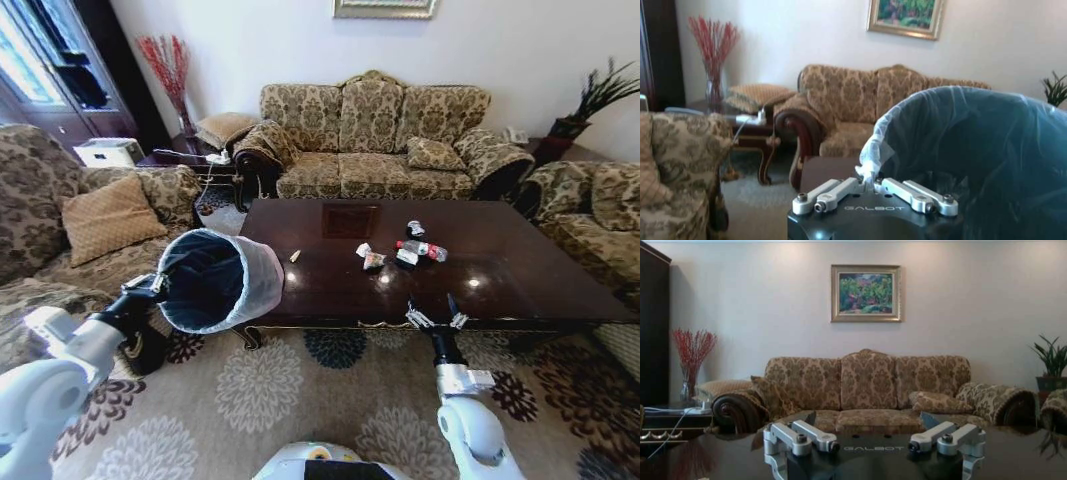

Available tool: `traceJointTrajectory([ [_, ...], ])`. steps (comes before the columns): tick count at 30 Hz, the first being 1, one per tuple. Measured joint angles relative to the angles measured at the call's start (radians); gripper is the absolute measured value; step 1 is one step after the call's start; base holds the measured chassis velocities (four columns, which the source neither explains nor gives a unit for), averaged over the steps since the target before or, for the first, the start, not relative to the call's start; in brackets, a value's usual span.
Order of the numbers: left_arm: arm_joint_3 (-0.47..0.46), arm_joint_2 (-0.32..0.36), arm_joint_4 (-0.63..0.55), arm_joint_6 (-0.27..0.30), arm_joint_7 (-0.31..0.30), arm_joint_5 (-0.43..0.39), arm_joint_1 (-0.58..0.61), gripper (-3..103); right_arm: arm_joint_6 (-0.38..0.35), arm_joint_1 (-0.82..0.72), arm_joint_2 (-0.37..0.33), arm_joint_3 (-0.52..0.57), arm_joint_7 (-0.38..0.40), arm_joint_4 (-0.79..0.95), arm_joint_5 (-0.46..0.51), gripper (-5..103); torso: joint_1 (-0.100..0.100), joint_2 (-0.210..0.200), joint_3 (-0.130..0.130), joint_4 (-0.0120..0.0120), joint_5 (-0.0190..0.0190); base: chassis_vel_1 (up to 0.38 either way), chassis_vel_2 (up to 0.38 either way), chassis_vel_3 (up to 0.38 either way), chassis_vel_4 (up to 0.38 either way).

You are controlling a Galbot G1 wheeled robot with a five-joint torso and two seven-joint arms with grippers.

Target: Move to the front of the table and place the trash on the table into the trash bin.

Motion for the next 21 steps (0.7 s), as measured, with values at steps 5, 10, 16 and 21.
traceJointTrajectory([
  [5, 0.001, 0.040, 0.012, 0.029, -0.027, -0.013, 0.007, 0, 0.005, 0.017, 0.001, -0.013, -0.017, -0.010, 0.002, 100, 0.000, 0.000, 0.000, 0.0006, -0.0008, -0.019, 0.071, 0.037, -0.042],
  [10, -0.011, 0.051, 0.002, 0.033, -0.029, -0.014, 0.026, 0, 0.033, 0.068, 0.037, -0.078, 0.016, -0.034, -0.077, 100, 0.000, 0.000, 0.000, 0.0001, -0.0004, -0.092, 0.099, 0.106, -0.087],
  [16, -0.023, 0.049, -0.007, 0.044, -0.029, -0.013, 0.028, 0, 0.029, 0.080, 0.058, -0.095, 0.012, -0.036, -0.111, 100, 0.001, 0.000, 0.000, -0.0002, -0.0003, -0.090, 0.075, 0.082, -0.078],
  [21, -0.030, 0.044, -0.003, 0.052, -0.029, -0.011, 0.027, 0, 0.020, 0.089, 0.051, -0.097, -0.003, -0.042, -0.106, 100, 0.000, 0.000, 0.000, 0.0003, -0.0005, -0.006, 0.003, 0.009, -0.012],
])
